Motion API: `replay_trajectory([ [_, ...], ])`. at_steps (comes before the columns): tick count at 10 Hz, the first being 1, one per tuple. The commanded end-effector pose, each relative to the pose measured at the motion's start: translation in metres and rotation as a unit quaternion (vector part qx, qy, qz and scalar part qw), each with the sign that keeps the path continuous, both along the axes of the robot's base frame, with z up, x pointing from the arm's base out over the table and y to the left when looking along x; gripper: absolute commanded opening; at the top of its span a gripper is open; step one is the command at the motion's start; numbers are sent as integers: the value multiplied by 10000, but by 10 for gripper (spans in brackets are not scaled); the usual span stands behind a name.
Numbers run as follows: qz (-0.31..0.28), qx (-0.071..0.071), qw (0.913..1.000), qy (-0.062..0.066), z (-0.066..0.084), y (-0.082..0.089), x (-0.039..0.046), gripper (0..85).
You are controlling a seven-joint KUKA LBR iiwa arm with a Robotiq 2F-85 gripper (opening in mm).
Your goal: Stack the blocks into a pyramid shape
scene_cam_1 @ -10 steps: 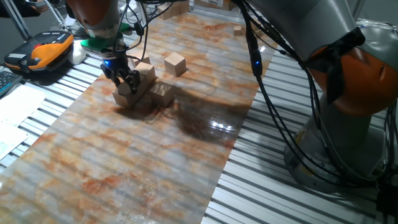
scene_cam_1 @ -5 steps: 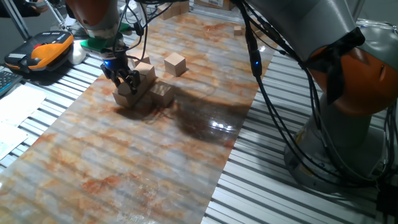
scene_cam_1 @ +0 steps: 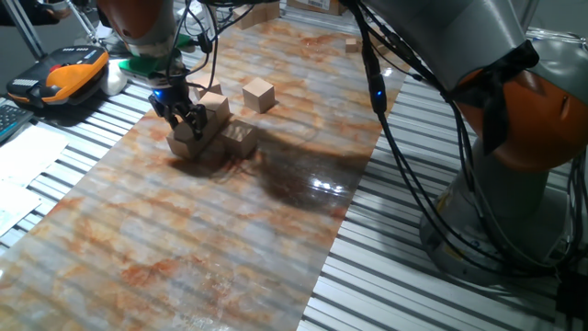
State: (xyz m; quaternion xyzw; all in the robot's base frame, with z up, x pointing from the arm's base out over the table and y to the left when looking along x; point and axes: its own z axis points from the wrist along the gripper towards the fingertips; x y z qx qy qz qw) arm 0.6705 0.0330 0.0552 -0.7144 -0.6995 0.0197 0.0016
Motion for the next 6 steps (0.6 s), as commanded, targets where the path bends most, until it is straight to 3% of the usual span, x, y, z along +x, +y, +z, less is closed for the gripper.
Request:
replay_trajectory([
  [1,-1,-5,10000,9,-6,1,-3,170],
  [2,6,-8,10000,9,-7,1,-5,340],
  [5,-24,29,10000,-15,-11,-2,-8,340],
  [6,-24,29,10000,-15,-13,-2,-10,510],
])
